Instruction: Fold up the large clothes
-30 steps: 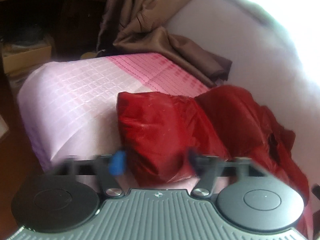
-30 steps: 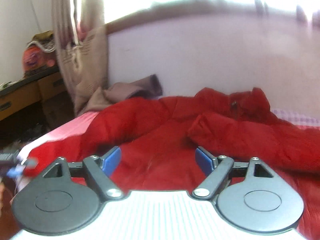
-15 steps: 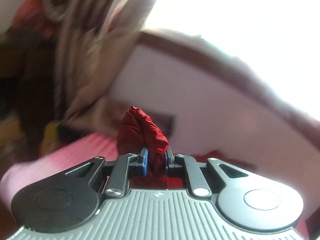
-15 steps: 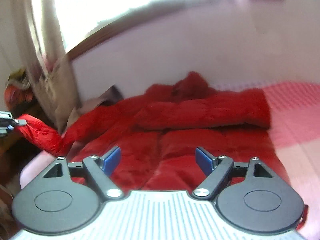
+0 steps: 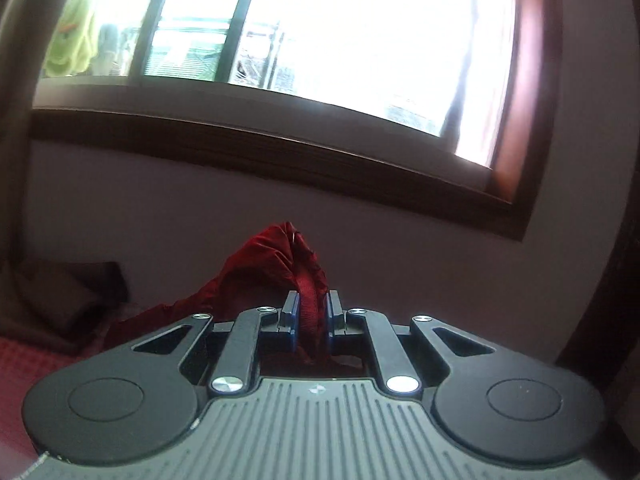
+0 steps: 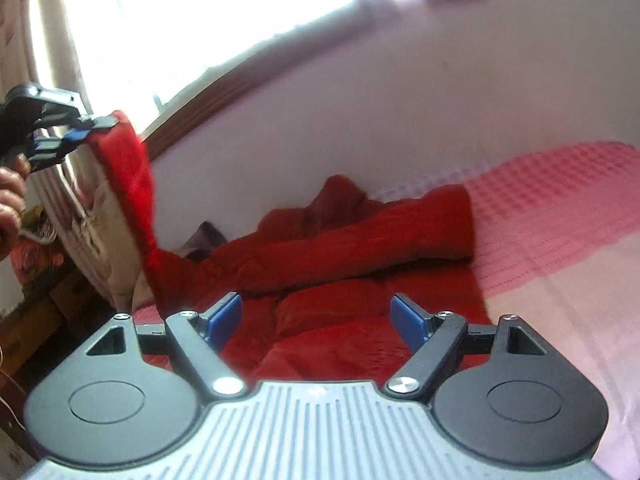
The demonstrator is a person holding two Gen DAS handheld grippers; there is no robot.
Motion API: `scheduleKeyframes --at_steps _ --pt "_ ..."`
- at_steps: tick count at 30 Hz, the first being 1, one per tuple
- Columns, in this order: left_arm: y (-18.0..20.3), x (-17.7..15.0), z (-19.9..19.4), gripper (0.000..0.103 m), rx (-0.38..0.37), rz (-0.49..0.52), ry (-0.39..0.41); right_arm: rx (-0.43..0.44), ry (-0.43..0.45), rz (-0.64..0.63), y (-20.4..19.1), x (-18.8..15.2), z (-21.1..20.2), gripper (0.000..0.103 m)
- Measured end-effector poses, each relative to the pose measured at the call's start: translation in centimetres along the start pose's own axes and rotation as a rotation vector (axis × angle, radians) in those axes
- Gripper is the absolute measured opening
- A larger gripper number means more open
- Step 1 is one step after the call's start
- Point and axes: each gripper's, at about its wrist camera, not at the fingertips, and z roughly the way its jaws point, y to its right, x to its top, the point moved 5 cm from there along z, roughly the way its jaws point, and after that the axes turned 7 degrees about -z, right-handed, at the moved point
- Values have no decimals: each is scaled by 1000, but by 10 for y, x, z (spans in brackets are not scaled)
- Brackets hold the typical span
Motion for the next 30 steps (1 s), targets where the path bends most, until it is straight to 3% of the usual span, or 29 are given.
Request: scheduleKeyframes --at_steps 2,6,11,14,16,18,21,23,28,29,30 --pt "19 -14 25 0 -37 5 -42 -4 5 25 11 -2 -2 82" --pt "49 -47 75 0 -75 44 -100 -5 6 52 27 -5 -4 82" --pt "42 -92 120 1 -89 24 -187 -7 -4 79 42 -12 -1 82" --pt "22 -105 121 1 -78 4 -206 4 -20 84 46 -15 1 82" --pt "3 -110 112 15 -71 -14 -204 23 -26 69 46 -8 4 82" --pt "-20 -117 97 60 -29 -24 -192 33 -21 42 44 7 13 82" --pt "-51 -129 71 92 41 -19 -114 84 -18 -39 32 38 42 84" --pt "-72 -139 59 102 110 35 -74 85 -46 -109 26 55 79 84" --pt "-140 -178 50 102 224 -2 -109 7 -231 -163 28 62 189 84" --pt "-155 -188 54 102 258 -14 -128 0 -267 -152 29 58 205 80" --pt "-168 -195 57 101 283 -32 -147 26 -300 -154 26 52 219 68"
